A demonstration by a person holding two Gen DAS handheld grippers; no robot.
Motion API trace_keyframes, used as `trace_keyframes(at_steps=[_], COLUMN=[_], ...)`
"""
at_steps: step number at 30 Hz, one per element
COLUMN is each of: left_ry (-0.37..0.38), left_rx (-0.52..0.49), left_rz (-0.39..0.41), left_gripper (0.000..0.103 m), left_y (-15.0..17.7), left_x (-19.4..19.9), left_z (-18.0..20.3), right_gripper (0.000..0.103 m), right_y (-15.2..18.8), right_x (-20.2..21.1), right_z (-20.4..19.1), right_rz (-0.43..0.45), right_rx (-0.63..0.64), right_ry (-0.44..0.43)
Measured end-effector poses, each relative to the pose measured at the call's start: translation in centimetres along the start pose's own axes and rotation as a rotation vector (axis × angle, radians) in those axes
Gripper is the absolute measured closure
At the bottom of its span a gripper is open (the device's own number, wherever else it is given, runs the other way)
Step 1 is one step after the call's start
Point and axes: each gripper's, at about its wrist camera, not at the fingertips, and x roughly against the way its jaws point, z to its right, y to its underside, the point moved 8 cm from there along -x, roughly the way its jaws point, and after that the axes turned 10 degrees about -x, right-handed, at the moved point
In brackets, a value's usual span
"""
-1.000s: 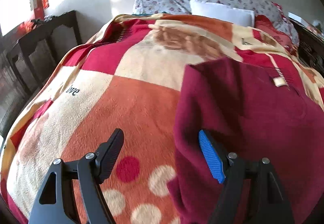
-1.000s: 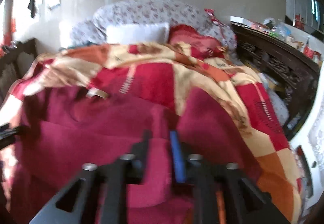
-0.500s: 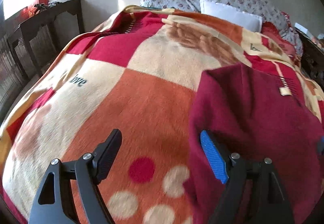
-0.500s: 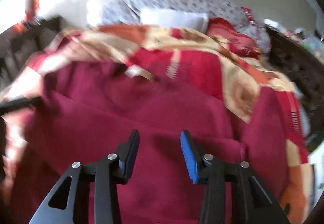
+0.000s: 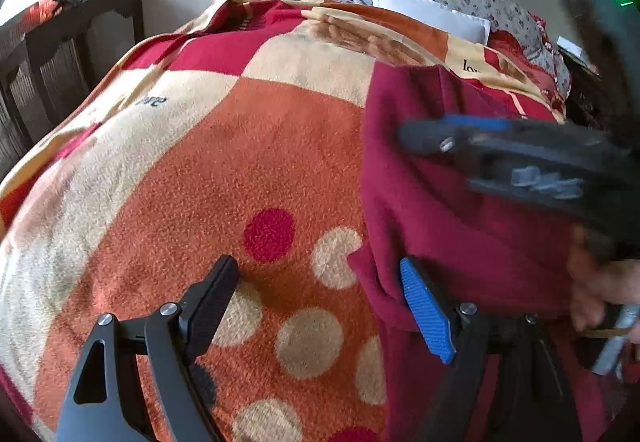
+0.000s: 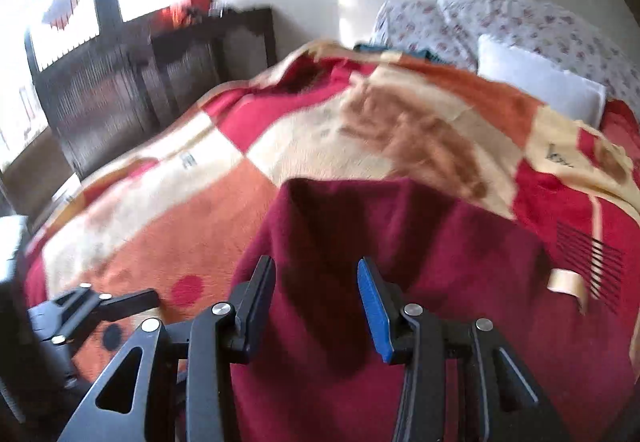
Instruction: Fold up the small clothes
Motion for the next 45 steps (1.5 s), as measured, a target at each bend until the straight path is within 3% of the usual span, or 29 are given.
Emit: trace_keyframes(at_steps=[1, 5, 8, 13, 16, 20, 23, 26, 34, 45], left_ry=[0.005, 0.007, -0.002, -0.022, -0.049, -0.052, -0.028, -0.009, -0.014, -0.041], left_rx=[0.007, 0.03, 0.023, 0.002, -0.028, -0.083, -0.097, -0.096, -0.161, -0.181], left_rz=[0.006, 0.016, 0.017, 0.022, 0.035, 0.074, 0.079, 0.081, 0.039, 0.014], left_gripper=[0.021, 0.018, 0.018, 0.018, 0.018, 0.018, 0.018, 0.017, 0.017, 0.014], left_y=[0.0, -0.2, -0.4, -0.4, -0.6, -1.3, -1.9, -2.4, -2.5, -1.5], left_x=[0.1, -0.3, -0.4, 0.0, 0.7, 2.7, 3.5, 3.8, 1.3, -1.0], left_z=[-0.1, -0.4, -0.3, -0.2, 0.2, 1.8, 3.3, 5.1, 9.7, 10.1], right_gripper=[0.099, 0.099, 0.098, 0.087, 0.075, 0.074, 0.073, 0.073, 0.065, 0.063], right_y=[0.0, -1.5, -1.0, -0.1, 2.9, 8.1, 10.7, 12.3, 13.8, 14.2], right_x=[-0.6, -0.3, -2.1, 1.9, 6.2, 11.2, 13.6, 14.2, 16.6, 16.1], right_z=[0.2, 1.1, 1.4, 2.1, 3.7, 8.2, 11.7, 14.1, 16.3, 18.0], right_rz=[-0.012, 0.063, 0.02, 0.051, 0.059, 0.048, 0.059, 0.047, 0.122, 0.158], right_rx=[0.003, -0.069, -0.077, -0.155, -0.135, -0.242, -0.295, -0.378, -0.455, -0.474], right_ry=[0.023, 0.05, 0.074, 0.049, 0.149, 0.239, 0.352, 0.356, 0.398, 0.442])
